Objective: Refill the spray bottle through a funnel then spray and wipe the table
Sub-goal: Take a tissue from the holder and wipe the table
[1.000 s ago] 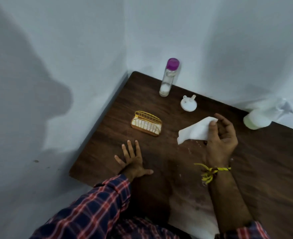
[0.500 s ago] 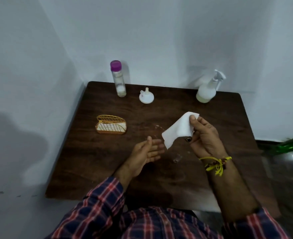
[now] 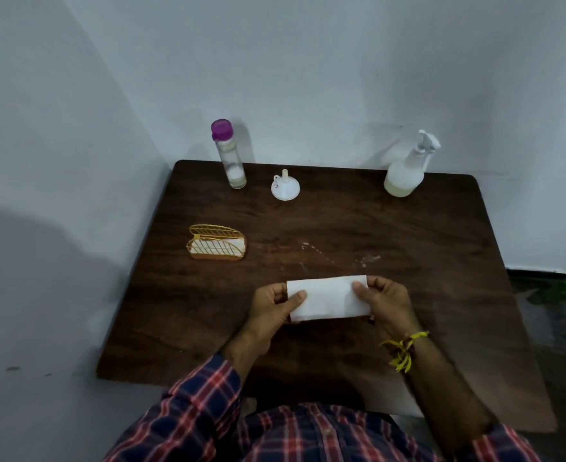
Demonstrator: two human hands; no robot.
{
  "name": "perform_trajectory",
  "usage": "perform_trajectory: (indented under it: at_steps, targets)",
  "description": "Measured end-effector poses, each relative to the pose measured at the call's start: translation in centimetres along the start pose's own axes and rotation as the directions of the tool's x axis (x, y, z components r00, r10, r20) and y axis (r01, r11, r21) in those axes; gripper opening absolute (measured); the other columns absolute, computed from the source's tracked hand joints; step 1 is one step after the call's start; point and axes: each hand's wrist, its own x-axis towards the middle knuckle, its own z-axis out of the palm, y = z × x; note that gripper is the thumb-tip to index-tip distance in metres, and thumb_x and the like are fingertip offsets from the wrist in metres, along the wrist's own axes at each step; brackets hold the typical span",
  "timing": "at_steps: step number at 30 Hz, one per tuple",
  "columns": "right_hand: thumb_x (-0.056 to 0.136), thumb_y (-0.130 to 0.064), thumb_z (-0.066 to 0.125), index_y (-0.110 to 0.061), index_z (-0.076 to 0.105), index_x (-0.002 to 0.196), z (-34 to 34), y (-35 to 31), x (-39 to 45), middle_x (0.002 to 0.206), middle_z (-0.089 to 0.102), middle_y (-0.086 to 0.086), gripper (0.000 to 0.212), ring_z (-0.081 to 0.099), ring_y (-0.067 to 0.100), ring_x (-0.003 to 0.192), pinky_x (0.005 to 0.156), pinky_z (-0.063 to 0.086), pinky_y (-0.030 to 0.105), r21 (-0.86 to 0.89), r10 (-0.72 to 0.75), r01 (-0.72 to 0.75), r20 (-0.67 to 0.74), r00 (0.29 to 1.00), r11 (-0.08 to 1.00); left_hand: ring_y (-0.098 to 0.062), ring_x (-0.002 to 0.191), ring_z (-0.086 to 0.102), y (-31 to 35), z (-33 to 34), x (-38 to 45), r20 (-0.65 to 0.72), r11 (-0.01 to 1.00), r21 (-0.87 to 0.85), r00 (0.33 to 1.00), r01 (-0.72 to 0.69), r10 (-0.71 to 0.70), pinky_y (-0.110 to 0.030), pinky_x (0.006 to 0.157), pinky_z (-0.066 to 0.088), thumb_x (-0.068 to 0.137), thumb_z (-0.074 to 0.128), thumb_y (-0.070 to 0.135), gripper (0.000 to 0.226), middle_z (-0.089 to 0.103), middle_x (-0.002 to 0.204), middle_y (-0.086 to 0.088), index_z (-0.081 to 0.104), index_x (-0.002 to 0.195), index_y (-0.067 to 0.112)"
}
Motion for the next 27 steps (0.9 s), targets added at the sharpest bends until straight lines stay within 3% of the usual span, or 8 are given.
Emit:
perform_trajectory:
  at_steps: [4, 8, 11, 15, 18, 21, 24, 27]
  targets:
    - [0.088, 0.002, 0.067, 0.010, 0.068, 0.102, 1.7, 0.8, 2.2, 0.082, 0.071, 0.016, 0.015, 0.063, 0.004, 0.055, 0.056, 0.055, 0.017, -0.085, -0.051, 0.047, -0.046, 0.998, 0.995, -0.006, 0.089, 0.068, 1.2, -0.5, 2.0, -0.084, 0.983, 0.175, 0.993, -0.062, 0.078, -0.018, 0.071, 0.055, 0.083, 0.075, 0.016, 0.025, 0.073, 0.104, 0.000, 0.069, 0.107, 0.011]
    - [0.089, 0.000, 0.067, 0.008, 0.068, 0.103, 4.1, -2.2, 5.9, 0.091, 0.070, 0.018, 0.017, 0.063, 0.009, 0.065, 0.056, 0.053, 0.011, -0.195, -0.202, 0.187, -0.062, 0.977, 0.963, -0.002, 0.082, 0.063, 5.1, -0.7, 5.6, -0.138, 0.954, 0.247, 0.968, -0.172, 0.210, -0.012, 0.064, 0.052, 0.083, 0.075, 0.014, 0.020, 0.069, 0.091, 0.007, 0.066, 0.101, 0.015]
    - [0.087, -0.007, 0.072, 0.006, 0.066, 0.110, 5.9, -4.3, 9.0, 0.103, 0.070, 0.017, 0.027, 0.066, 0.001, 0.068, 0.068, 0.055, 0.017, -0.340, -0.242, 0.205, -0.069, 0.968, 0.918, -0.017, 0.094, 0.067, 7.2, -1.4, 8.9, -0.173, 0.907, 0.385, 0.952, -0.170, 0.251, -0.024, 0.073, 0.057, 0.083, 0.075, 0.027, 0.037, 0.070, 0.103, -0.003, 0.064, 0.113, 0.010]
    - [0.088, -0.021, 0.068, -0.007, 0.052, 0.135, 7.2, -3.7, 10.0, 0.134, 0.058, 0.015, 0.051, 0.055, 0.033, 0.124, 0.109, 0.041, 0.043, -0.727, -0.376, 0.189, -0.102, 0.921, 0.660, -0.022, 0.119, 0.056, 4.0, -2.7, 9.5, -0.280, 0.632, 0.771, 0.932, 0.075, 0.230, -0.038, 0.097, 0.048, 0.089, 0.062, 0.046, 0.056, 0.060, 0.128, -0.004, 0.048, 0.136, 0.018]
    - [0.097, -0.022, 0.054, -0.006, 0.043, 0.145, 10.8, -0.5, 11.1, 0.148, 0.047, 0.015, 0.052, 0.044, 0.032, 0.136, 0.114, 0.030, 0.039, -0.835, -0.327, 0.352, 0.221, 0.919, 0.424, -0.021, 0.136, 0.040, -2.2, -4.8, 8.8, -0.132, 0.415, 0.908, 0.980, 0.059, 0.149, -0.036, 0.112, 0.033, 0.095, 0.054, 0.042, 0.054, 0.045, 0.147, -0.005, 0.041, 0.143, 0.020]
    - [0.102, -0.031, 0.044, -0.002, 0.025, 0.153, 11.7, 2.1, 11.9, 0.160, 0.026, 0.019, 0.062, 0.023, 0.033, 0.149, 0.122, 0.017, 0.044, -0.870, -0.265, 0.456, 0.402, 0.876, 0.186, -0.027, 0.150, 0.000, -5.2, -5.8, 8.7, 0.017, 0.208, 0.977, 0.994, -0.039, 0.105, -0.046, 0.121, 0.005, 0.096, 0.048, 0.046, 0.076, 0.001, 0.163, -0.009, 0.007, 0.155, 0.019]
    - [0.104, -0.039, 0.034, 0.000, 0.011, 0.155, 12.3, 3.5, 13.1, 0.163, 0.009, 0.021, 0.068, 0.008, 0.035, 0.152, 0.123, 0.009, 0.047, -0.900, -0.213, 0.433, 0.415, 0.885, 0.045, -0.025, 0.149, -0.012, -5.6, -6.1, 9.5, 0.084, 0.238, 0.965, 0.991, -0.107, 0.103, -0.047, 0.119, -0.005, 0.097, 0.041, 0.052, 0.080, -0.012, 0.163, -0.005, -0.007, 0.155, 0.024]
    - [0.102, -0.041, 0.032, 0.004, 0.026, 0.151, 13.8, 4.4, 12.4, 0.158, 0.021, 0.027, 0.066, 0.022, 0.043, 0.147, 0.118, 0.021, 0.054, -0.881, -0.183, 0.472, 0.464, 0.866, 0.001, -0.021, 0.150, -0.008, -6.4, -7.2, 10.0, 0.090, 0.344, 0.931, 0.989, -0.125, 0.115, -0.042, 0.119, -0.006, 0.101, 0.036, 0.042, 0.066, -0.007, 0.163, 0.000, 0.001, 0.155, 0.025]
